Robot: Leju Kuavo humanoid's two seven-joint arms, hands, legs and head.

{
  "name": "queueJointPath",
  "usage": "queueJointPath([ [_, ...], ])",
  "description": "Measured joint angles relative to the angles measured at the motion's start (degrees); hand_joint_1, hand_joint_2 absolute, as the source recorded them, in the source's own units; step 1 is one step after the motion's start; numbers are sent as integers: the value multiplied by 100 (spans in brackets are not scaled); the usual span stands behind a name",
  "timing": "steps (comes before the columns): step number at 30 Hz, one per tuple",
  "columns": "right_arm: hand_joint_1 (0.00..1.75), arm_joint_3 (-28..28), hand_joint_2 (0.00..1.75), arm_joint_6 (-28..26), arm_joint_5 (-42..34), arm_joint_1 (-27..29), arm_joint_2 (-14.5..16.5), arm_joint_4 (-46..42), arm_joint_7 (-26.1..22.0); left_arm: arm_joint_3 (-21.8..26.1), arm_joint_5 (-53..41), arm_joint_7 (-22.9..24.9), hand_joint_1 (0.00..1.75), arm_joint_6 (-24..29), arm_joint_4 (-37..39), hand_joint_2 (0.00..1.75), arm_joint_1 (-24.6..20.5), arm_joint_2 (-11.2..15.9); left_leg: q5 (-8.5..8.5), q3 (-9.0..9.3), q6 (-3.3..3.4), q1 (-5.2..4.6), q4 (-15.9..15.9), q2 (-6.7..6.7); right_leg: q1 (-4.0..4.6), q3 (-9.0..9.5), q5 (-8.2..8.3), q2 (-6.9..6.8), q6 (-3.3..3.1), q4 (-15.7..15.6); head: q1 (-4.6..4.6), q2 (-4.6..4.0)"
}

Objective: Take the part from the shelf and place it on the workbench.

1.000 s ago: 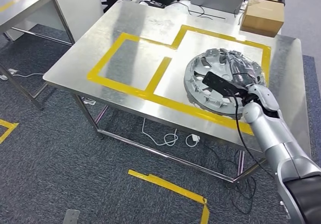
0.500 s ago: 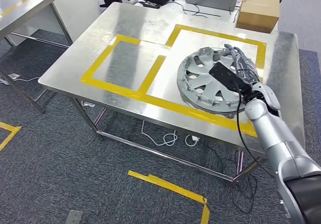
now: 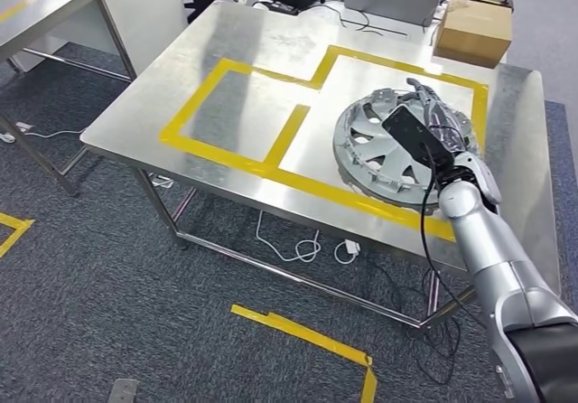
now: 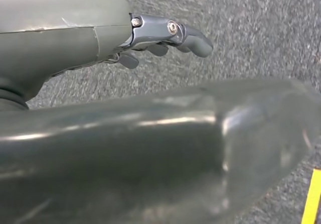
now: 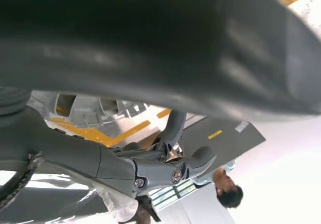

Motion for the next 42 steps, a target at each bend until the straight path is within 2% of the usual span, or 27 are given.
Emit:
queueJointPath([
  [1,0,-5,0,3,-1,16,0,0,1,6,1,0,0,2,0,0,0,1,0,-3,9,-3,2,0,0,-190,-162,1,11,409,3,0],
  [2,0,-8,0,7,-2,40,0,0,1,12,1,1,0,2,0,0,3,-1,-1,-3,12,-6,5,0,0,-337,-249,1,19,711,2,0],
  [3,0,-8,0,10,-2,59,0,0,2,16,1,1,0,2,0,0,6,-3,-2,-4,13,-8,8,-1,1,-393,-227,1,22,812,3,0],
  [4,0,-9,0,11,-2,70,0,-2,2,19,1,1,0,2,0,0,7,-5,-3,-2,12,-9,12,-2,1,-336,-101,0,17,681,4,0],
  [6,0,-16,0,11,-10,61,0,-7,2,22,1,1,0,2,0,0,5,-8,-11,7,-1,-9,20,-5,2,54,292,-4,-11,-119,3,0],
  [8,0,-41,0,33,-117,45,7,-15,13,25,6,16,0,-1,0,0,-1,-9,-20,-9,-45,-28,41,-8,19,410,479,-6,-45,-775,1,1],
  [9,0,-70,0,50,-232,48,19,-23,41,26,9,35,0,-4,0,0,0,-10,-16,-20,-72,-35,45,-9,31,474,479,-4,-63,-884,-1,0],
  [12,0,-244,0,0,-718,67,141,-59,303,29,27,132,0,-1,0,0,4,-10,-31,-37,-167,-32,68,-8,23,487,504,5,-143,-904,-1,0],
  [14,0,-350,0,-268,-862,68,267,-118,501,30,31,193,0,17,0,0,-2,-5,-247,-165,-242,-23,381,-3,-7,497,526,-2,-209,-928,-19,0],
  [17,0,-434,0,-786,-923,115,443,-258,564,31,24,246,0,110,0,0,0,-14,-769,-645,-318,4,1486,1,-8,498,523,-5,-242,-928,-29,-1],
  [18,0,-467,0,-891,-1010,155,506,-327,523,32,22,257,0,148,0,0,1,-18,-813,-740,-326,7,1703,1,-7,501,522,-3,-243,-927,-31,0],
  [19,0,-503,0,-948,-1133,203,565,-405,448,33,22,265,0,173,0,0,-1,-20,-739,-732,-324,8,1689,2,-6,504,521,1,-242,-925,-32,0],
  [20,0,-545,0,-965,-1311,249,620,-499,312,34,22,267,0,192,0,0,-4,-19,-563,-613,-313,8,1434,2,-6,509,518,5,-238,-922,-32,0],
  [21,0,-582,0,-947,-1500,294,665,-598,147,37,25,267,0,199,0,0,-9,-16,-334,-417,-291,7,1019,2,-6,515,513,8,-231,-920,-34,0],
  [23,0,-648,0,-881,-1838,391,718,-827,-195,47,37,265,0,206,0,0,-22,-10,-70,-64,-239,-8,277,0,13,510,500,7,-200,-913,-29,-1],
  [24,0,-671,0,-855,-1943,453,728,-951,-305,54,50,263,0,207,0,0,-24,-11,-40,16,-217,-16,98,-2,22,503,495,3,-178,-911,-25,-1],
  [28,0,-735,0,-769,-2145,724,733,-1390,-441,71,69,180,0,213,0,0,-11,-14,-43,38,-97,-15,6,-1,17,448,421,-3,-61,-851,-19,-1],
  [30,0,-765,0,-752,-2167,793,734,-1523,-454,73,65,126,0,215,0,0,-24,-8,-27,46,-32,1,-21,5,11,219,146,-1,-22,-393,-4,-1],
  [32,0,-801,0,-753,-2176,861,734,-1598,-456,74,65,108,0,215,0,0,-24,-2,-31,44,-9,-3,-19,5,13,-158,-202,1,1,410,9,-1],
  [33,0,-812,0,-753,-2182,908,734,-1624,-455,75,63,103,0,215,0,0,-18,-4,-32,45,-7,-4,-18,4,14,-305,-280,0,7,700,10,-1],
  [34,0,-819,0,-753,-2186,950,734,-1648,-455,75,62,101,0,214,0,0,-13,-5,-33,47,-7,-5,-16,4,14,-360,-249,0,10,788,15,-1],
  [35,0,-822,0,-753,-2190,979,734,-1669,-454,76,60,98,0,214,0,0,-11,-8,-35,52,-10,-4,-13,3,13,-296,-107,-2,6,629,16,0],
  [37,0,-828,0,-753,-2192,994,734,-1721,-455,76,57,93,0,214,0,0,-13,-11,-50,65,-31,-3,-2,2,13,91,283,-8,-11,-171,15,0],
  [38,0,-830,0,-752,-2193,990,734,-1745,-455,77,57,89,0,214,0,0,-15,-12,-62,62,-52,-13,15,1,19,290,406,-9,-27,-544,14,1],
  [39,0,-832,0,-752,-2194,989,734,-1763,-455,77,56,86,0,214,0,0,-16,-13,-69,56,-78,-22,29,1,26,424,463,-6,-44,-784,12,1],
  [40,0,-833,0,-752,-2196,994,734,-1775,-455,78,56,84,0,214,0,0,-16,-13,-71,49,-103,-30,39,0,37,483,456,-1,-66,-876,10,1],
  [42,0,-835,0,-753,-2199,1010,734,-1792,-455,78,55,82,0,214,0,0,-14,-10,-73,41,-154,-32,46,1,39,494,467,7,-127,-880,8,0],
])
